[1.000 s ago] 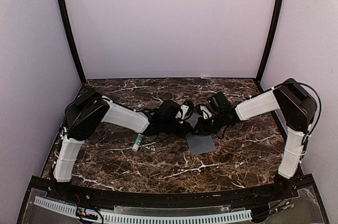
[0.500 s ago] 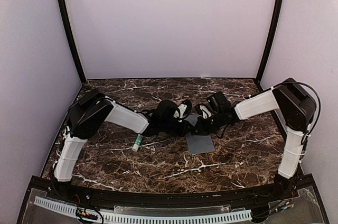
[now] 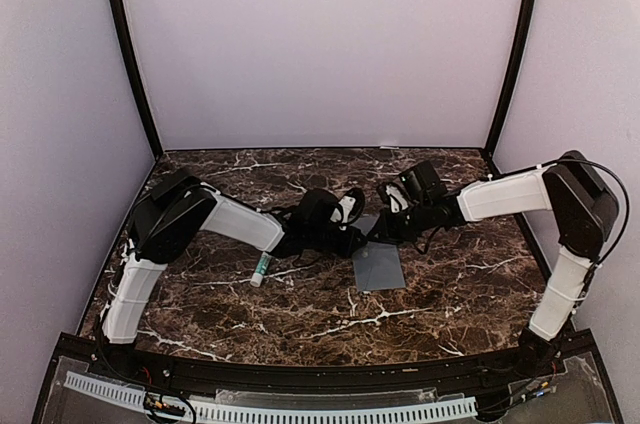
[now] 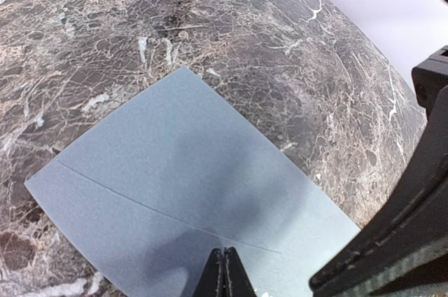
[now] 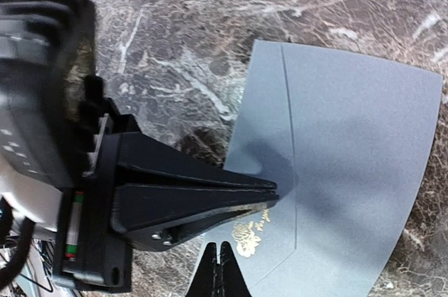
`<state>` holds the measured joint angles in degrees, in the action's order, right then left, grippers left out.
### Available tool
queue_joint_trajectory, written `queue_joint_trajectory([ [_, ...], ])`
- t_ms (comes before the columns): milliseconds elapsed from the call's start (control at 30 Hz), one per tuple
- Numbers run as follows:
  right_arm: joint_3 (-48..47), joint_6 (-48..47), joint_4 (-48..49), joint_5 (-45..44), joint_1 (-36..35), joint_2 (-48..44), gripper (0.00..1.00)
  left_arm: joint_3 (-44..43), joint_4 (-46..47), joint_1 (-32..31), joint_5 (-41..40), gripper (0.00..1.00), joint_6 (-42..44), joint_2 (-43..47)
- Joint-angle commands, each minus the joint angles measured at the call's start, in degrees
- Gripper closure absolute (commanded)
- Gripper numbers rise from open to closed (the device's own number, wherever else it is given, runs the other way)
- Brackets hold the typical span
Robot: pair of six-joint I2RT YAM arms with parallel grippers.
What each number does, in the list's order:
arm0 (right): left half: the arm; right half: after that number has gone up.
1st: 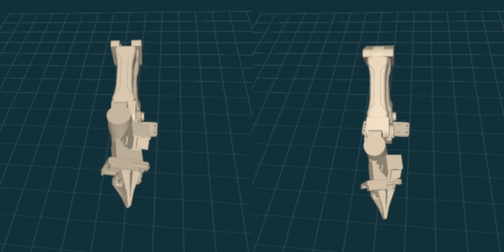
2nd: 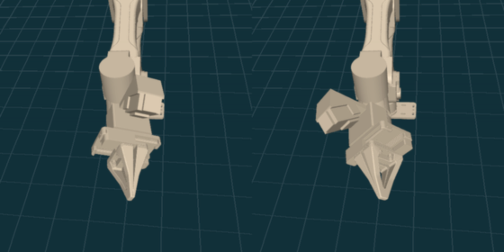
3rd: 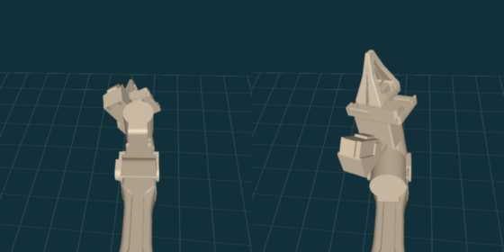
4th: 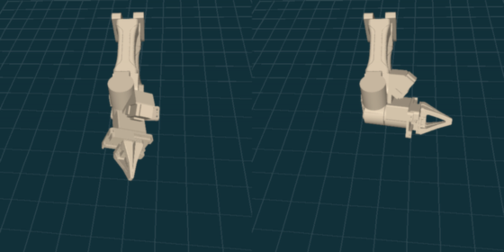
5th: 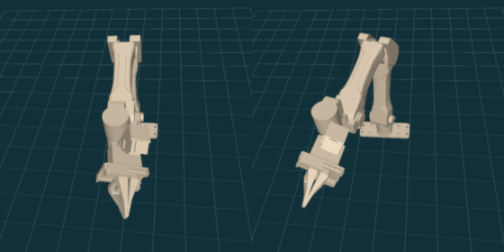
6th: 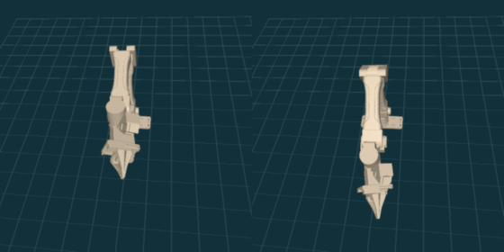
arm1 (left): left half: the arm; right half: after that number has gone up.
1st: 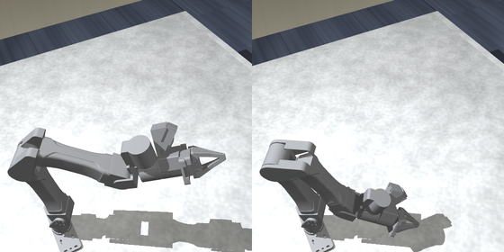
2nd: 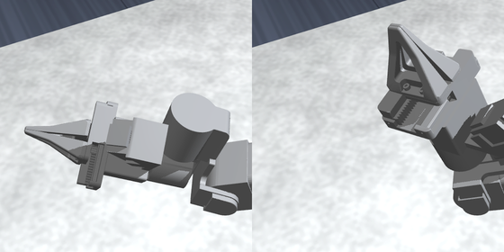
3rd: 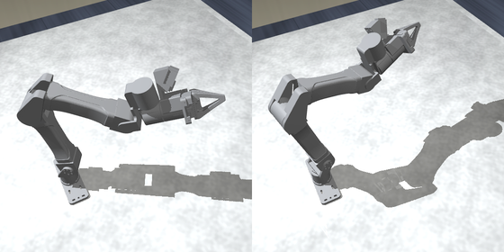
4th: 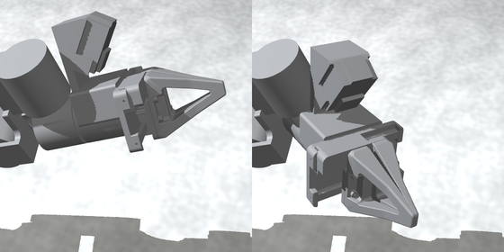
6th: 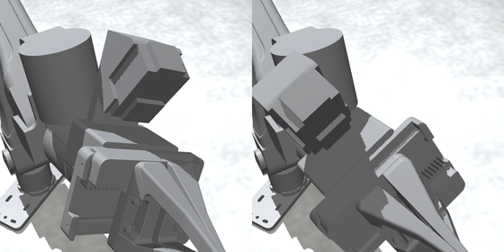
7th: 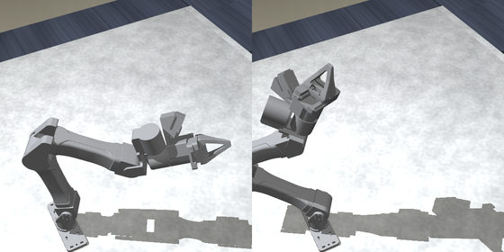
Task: Place the letter into the envelope and seal it
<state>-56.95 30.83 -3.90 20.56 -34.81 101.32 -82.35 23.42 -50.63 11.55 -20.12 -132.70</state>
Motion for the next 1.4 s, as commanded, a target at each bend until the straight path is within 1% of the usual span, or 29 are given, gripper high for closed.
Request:
queue_joint_trajectory([
  [0, -0.3, 1.1, -1.1, -2.4, 0.2, 1.8, 1.00, 0.3, -5.7, -0.2, -0.9, 0.98, 0.9, -1.4],
  [367, 0.1, 1.6, -1.4, -2.2, 0.1, 6.7, 1.00, 0.3, -6.1, -0.2, -1.2, 0.99, 1.4, -1.0],
  [567, -1.1, 1.3, -7.1, -3.9, 0.1, 7.0, 1.00, 0.9, -5.9, -0.2, -2.3, 0.99, 1.8, -0.9],
  [700, -1.7, 1.1, -10.1, -3.3, 0.1, 7.3, 1.00, 1.0, -6.2, -0.2, -2.6, 0.99, 2.0, -0.7],
  [933, -1.7, 0.3, -11.9, -3.6, 0.1, 7.5, 1.00, 1.6, -5.9, -0.1, -3.6, 1.00, 2.4, -0.7],
  [1133, -1.1, -1.4, -14.0, -3.3, 0.0, 5.8, 1.00, 1.9, -6.4, 0.1, -4.3, 1.00, 2.6, -0.5],
  [1367, -2.3, -3.0, -15.8, -2.8, -2.0, 0.4, 1.00, 2.0, -6.2, 0.1, -3.7, 1.00, 2.6, -0.5],
])
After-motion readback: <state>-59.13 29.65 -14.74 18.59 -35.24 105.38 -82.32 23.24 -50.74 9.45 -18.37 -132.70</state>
